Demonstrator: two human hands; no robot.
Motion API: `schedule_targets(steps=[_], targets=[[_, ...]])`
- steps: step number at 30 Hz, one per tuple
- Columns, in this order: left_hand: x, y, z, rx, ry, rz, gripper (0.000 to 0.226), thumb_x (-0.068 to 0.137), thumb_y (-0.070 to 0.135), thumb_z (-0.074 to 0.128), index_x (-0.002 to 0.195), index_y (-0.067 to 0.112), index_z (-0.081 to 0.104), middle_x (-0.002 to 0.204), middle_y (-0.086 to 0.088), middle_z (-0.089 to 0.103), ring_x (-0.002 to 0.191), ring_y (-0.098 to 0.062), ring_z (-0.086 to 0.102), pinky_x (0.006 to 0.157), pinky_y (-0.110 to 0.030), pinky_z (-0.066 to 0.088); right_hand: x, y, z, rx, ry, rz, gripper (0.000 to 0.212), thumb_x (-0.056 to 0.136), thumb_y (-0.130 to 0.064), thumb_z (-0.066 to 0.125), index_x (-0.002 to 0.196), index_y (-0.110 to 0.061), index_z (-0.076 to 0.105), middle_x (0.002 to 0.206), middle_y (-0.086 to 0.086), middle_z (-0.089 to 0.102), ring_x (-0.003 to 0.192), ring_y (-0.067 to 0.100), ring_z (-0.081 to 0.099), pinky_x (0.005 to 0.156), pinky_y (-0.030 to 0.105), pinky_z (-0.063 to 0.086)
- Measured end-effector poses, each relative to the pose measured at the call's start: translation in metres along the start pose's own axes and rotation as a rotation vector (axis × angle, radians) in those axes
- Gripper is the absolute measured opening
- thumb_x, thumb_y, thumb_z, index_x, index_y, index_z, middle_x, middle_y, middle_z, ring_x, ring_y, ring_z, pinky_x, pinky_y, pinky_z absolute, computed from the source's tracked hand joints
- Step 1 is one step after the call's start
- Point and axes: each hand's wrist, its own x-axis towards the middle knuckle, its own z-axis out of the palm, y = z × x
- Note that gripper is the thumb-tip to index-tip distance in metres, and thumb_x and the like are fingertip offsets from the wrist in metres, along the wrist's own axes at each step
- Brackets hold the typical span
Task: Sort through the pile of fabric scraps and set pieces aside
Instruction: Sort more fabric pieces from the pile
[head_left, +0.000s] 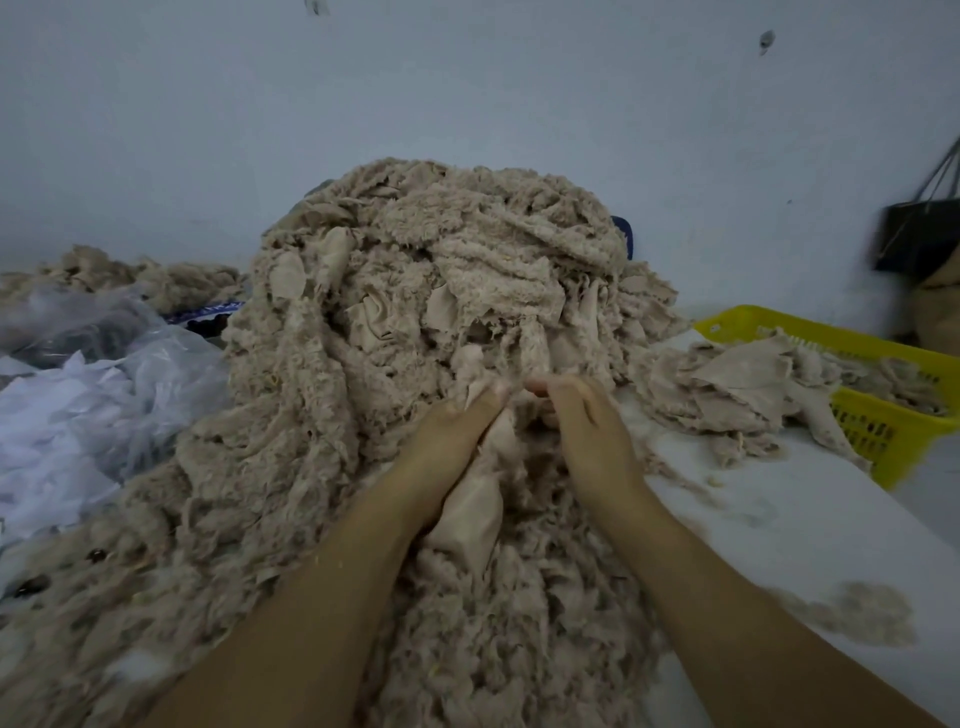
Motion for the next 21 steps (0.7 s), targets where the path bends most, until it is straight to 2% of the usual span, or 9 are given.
schedule_targets(steps=[3,5,8,10,12,14,15,18,21], targets=[[-0.006,0.0,0.001,0.065,-0.122,0.072,0.024,0.093,0.051,0.06,0.078,0.045,0.078,0.083,0.013,0.077,0.079,0.001,0.072,0.062,-0.007,0.049,-0.002,-0.006,0.005,0.043,-0.101,-0.053,0.036,0.098,-0.057,0.039,0.086,-0.044,0.07,0.11,-0.021,0.059,0.107,-0.012,0.052,0.094,0.014,0.037],[-0.005,-0.003,0.003,0.187,-0.126,0.102,0.037,0.091,0.056,0.058,0.071,0.031,0.077,0.07,0.006,0.074,0.065,-0.001,0.068,0.06,-0.012,0.049,-0.005,-0.008,0.01,0.044,-0.156,-0.107,0.044,0.093,-0.061,0.041,0.089,-0.03,0.071,0.107,-0.01,0.062,0.108,0.0,0.057,0.095,0.021,0.042],[-0.008,-0.003,0.006,0.375,-0.193,0.128,0.043,0.101,0.042,0.051,0.064,0.036,0.071,0.054,0.009,0.063,0.053,0.006,0.055,0.055,-0.011,0.041,-0.006,-0.008,0.014,0.125,-0.101,-0.113,0.03,0.099,-0.046,0.05,0.09,-0.029,0.074,0.096,-0.016,0.066,0.097,0.0,0.063,0.086,0.016,0.046],[-0.009,-0.001,0.009,0.493,-0.219,0.154,0.05,0.104,0.038,0.047,0.057,0.044,0.063,0.045,0.017,0.054,0.044,0.006,0.05,0.047,-0.012,0.034,-0.003,-0.006,0.012,0.173,-0.043,-0.02,0.025,0.103,-0.033,0.049,0.097,-0.031,0.073,0.084,-0.01,0.071,0.084,0.012,0.069,0.082,0.028,0.054],[-0.01,0.001,0.012,0.491,-0.235,0.197,0.033,0.1,0.047,0.046,0.08,0.039,0.072,0.065,0.021,0.068,0.063,0.006,0.063,0.049,-0.018,0.037,0.001,-0.004,0.011,0.265,0.047,0.109,0.027,0.104,-0.025,0.045,0.105,-0.025,0.073,0.082,0.0,0.074,0.082,0.024,0.071,0.081,0.041,0.057],[-0.011,0.006,0.014,0.484,-0.254,0.224,0.056,0.091,0.058,0.044,0.118,0.016,0.07,0.113,0.025,0.058,0.107,-0.005,0.058,0.081,-0.024,0.048,0.002,-0.004,0.012,0.397,0.125,0.207,0.032,0.103,-0.023,0.046,0.091,-0.029,0.076,0.087,0.0,0.076,0.085,0.021,0.072,0.075,0.036,0.057],[-0.011,0.006,0.014,0.469,-0.27,0.214,0.061,0.089,0.062,0.043,0.12,0.017,0.07,0.115,0.028,0.056,0.11,-0.012,0.057,0.087,-0.023,0.046,0.003,-0.005,0.011,0.45,0.139,0.237,0.034,0.102,-0.022,0.047,0.085,-0.029,0.076,0.09,-0.002,0.077,0.084,0.018,0.073,0.072,0.034,0.057],[-0.018,0.009,0.012,0.419,-0.255,0.187,0.052,0.089,0.069,0.045,0.068,0.03,0.074,0.066,0.012,0.071,0.071,-0.005,0.067,0.07,-0.018,0.052,0.012,-0.003,-0.009,0.627,0.319,0.299,0.029,0.102,-0.019,0.046,0.088,-0.023,0.071,0.083,-0.003,0.075,0.072,0.012,0.068,0.065,0.031,0.052],[-0.009,0.013,-0.001,0.136,0.102,0.126,0.062,0.088,0.07,0.049,0.069,0.017,0.076,0.067,-0.005,0.074,0.066,-0.013,0.073,0.062,-0.021,0.055,0.015,0.002,-0.032,0.576,0.361,0.31,0.032,0.105,-0.03,0.044,0.094,-0.021,0.071,0.077,-0.007,0.073,0.074,0.011,0.063,0.068,0.028,0.047]])
